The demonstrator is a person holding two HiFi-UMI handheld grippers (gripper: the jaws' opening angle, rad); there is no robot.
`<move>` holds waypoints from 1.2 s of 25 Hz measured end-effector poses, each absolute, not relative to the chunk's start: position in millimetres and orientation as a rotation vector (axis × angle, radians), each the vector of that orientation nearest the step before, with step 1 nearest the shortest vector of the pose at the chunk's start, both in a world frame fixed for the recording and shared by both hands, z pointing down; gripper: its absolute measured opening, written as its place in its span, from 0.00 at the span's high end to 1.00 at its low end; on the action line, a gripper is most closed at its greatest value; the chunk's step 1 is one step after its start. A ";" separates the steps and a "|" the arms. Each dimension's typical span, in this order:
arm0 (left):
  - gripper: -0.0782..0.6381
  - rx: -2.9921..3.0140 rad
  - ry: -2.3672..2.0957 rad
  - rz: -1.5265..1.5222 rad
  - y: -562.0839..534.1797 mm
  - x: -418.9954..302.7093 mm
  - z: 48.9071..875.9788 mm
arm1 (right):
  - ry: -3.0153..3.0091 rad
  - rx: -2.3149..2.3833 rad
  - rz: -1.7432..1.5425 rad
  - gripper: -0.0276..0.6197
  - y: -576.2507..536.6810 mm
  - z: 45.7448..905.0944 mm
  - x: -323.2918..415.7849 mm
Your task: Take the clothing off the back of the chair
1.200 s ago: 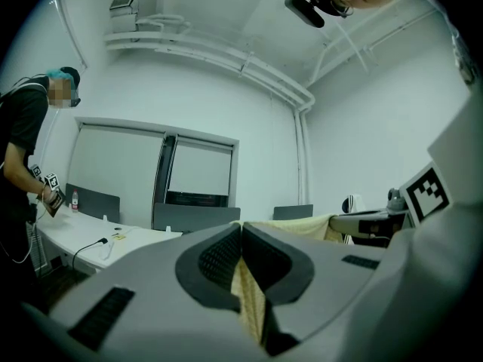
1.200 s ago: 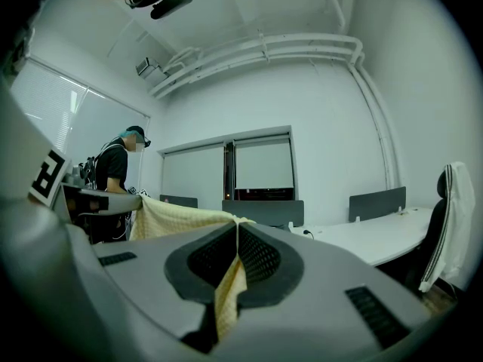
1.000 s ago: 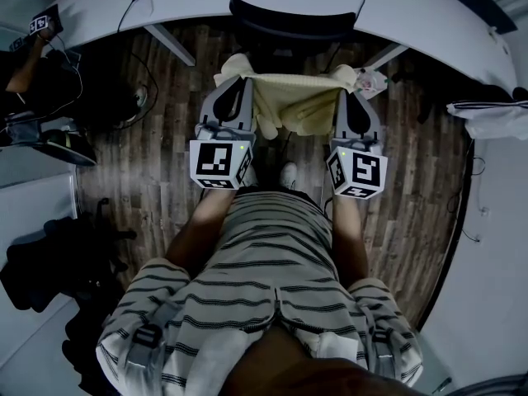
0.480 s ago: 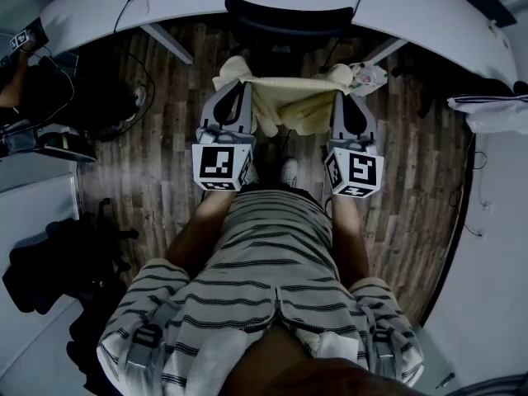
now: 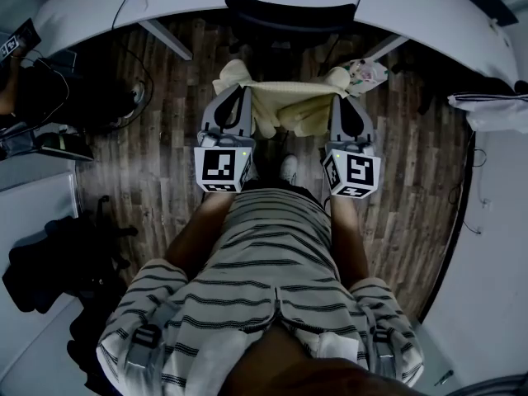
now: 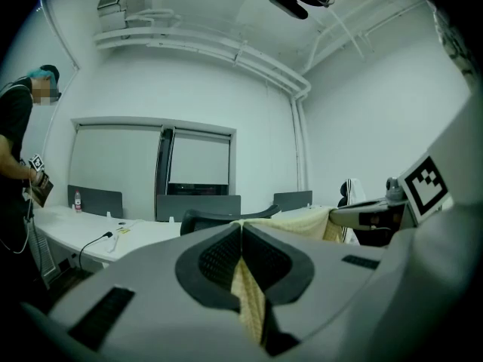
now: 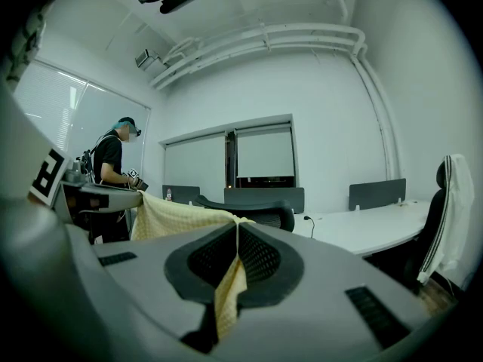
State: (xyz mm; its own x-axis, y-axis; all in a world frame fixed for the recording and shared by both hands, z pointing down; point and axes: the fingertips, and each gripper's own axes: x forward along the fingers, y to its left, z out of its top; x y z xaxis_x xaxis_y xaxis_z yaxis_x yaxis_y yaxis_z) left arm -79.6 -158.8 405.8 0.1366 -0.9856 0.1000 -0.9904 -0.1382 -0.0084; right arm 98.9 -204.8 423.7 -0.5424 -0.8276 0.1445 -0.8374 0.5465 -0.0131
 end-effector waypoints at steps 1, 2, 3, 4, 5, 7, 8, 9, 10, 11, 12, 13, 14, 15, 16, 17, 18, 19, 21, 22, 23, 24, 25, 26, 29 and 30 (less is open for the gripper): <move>0.86 2.320 -2.022 0.128 -158.6 -79.5 407.4 | -2.653 1.433 0.128 0.92 -204.5 425.6 99.2; 0.85 2.319 -2.022 0.130 -158.5 -79.1 408.7 | -2.652 1.432 0.134 0.92 -203.9 427.6 99.6; 0.85 2.318 -2.021 0.131 -158.4 -78.6 409.8 | -2.651 1.431 0.140 0.92 -203.3 429.8 99.7; 0.86 2.318 -2.022 0.133 -158.4 -78.2 410.8 | -2.650 1.430 0.145 0.92 -202.8 432.0 99.3; 0.86 2.318 -2.022 0.136 -158.7 -78.0 412.1 | -2.648 1.429 0.149 0.92 -202.5 434.3 98.6; 0.85 2.314 -2.022 0.141 -159.6 -78.1 415.0 | -2.643 1.425 0.155 0.92 -202.6 438.1 97.2; 0.85 2.312 -2.021 0.142 -159.8 -78.1 416.7 | -2.642 1.425 0.158 0.92 -202.7 439.6 96.9; 0.85 2.310 -2.020 0.145 -159.4 -78.1 418.6 | -2.641 1.426 0.161 0.92 -202.6 440.9 96.9; 0.85 2.310 -2.017 0.150 -158.7 -77.8 420.7 | -2.639 1.428 0.166 0.92 -202.5 442.0 97.0; 0.86 2.313 -2.012 0.155 -158.0 -77.4 422.2 | -2.637 1.431 0.170 0.92 -202.4 443.0 97.2; 0.86 2.319 -2.007 0.160 -157.6 -76.7 422.5 | -2.634 1.435 0.172 0.92 -202.5 443.9 97.3; 0.86 2.328 -2.001 0.164 -157.6 -75.7 421.9 | -2.630 1.438 0.174 0.92 -202.7 444.6 97.5; 0.86 2.334 -1.998 0.168 -157.6 -74.7 421.5 | -2.627 1.442 0.175 0.92 -202.8 445.4 98.0; 0.86 2.337 -1.996 0.170 -157.5 -74.1 421.7 | -2.623 1.446 0.177 0.92 -202.7 446.2 98.7; 0.85 2.337 -1.996 0.172 -157.2 -73.8 422.4 | -2.621 1.449 0.178 0.92 -202.4 447.1 99.3; 0.86 2.337 -1.996 0.174 -156.8 -73.6 423.1 | -2.620 1.452 0.179 0.92 -201.8 447.8 99.7; 0.86 2.340 -1.995 0.176 -156.6 -73.4 423.2 | -2.619 1.454 0.179 0.92 -201.3 448.3 99.9; 0.86 2.343 -1.993 0.178 -156.5 -73.3 423.0 | -2.618 1.456 0.179 0.92 -200.8 448.7 99.8; 0.86 2.344 -1.993 0.177 -156.2 -73.4 423.3 | -2.617 1.459 0.180 0.92 -199.7 449.5 99.7; 0.86 2.344 -1.992 0.177 -155.9 -73.0 423.6 | -2.617 1.460 0.180 0.92 -199.1 449.9 100.2; 0.86 2.344 -1.992 0.176 -155.8 -72.4 423.9 | -2.616 1.461 0.179 0.92 -198.7 450.2 101.0; 0.86 2.345 -1.991 0.176 -155.7 -71.8 424.0 | -2.615 1.463 0.179 0.92 -198.4 450.3 101.8; 0.86 2.345 -1.990 0.176 -155.4 -71.5 424.0 | -2.615 1.465 0.179 0.92 -198.0 450.2 102.3; 0.86 2.346 -1.989 0.177 -154.8 -71.7 423.9 | -2.614 1.467 0.179 0.92 -197.3 450.0 102.5; 0.85 2.344 -1.991 0.176 -151.8 -74.1 423.5 | -2.612 1.470 0.178 0.92 -194.3 449.0 100.6; 0.86 2.341 -1.993 0.173 -151.1 -75.2 423.3 | -2.612 1.470 0.177 0.92 -193.5 448.7 99.8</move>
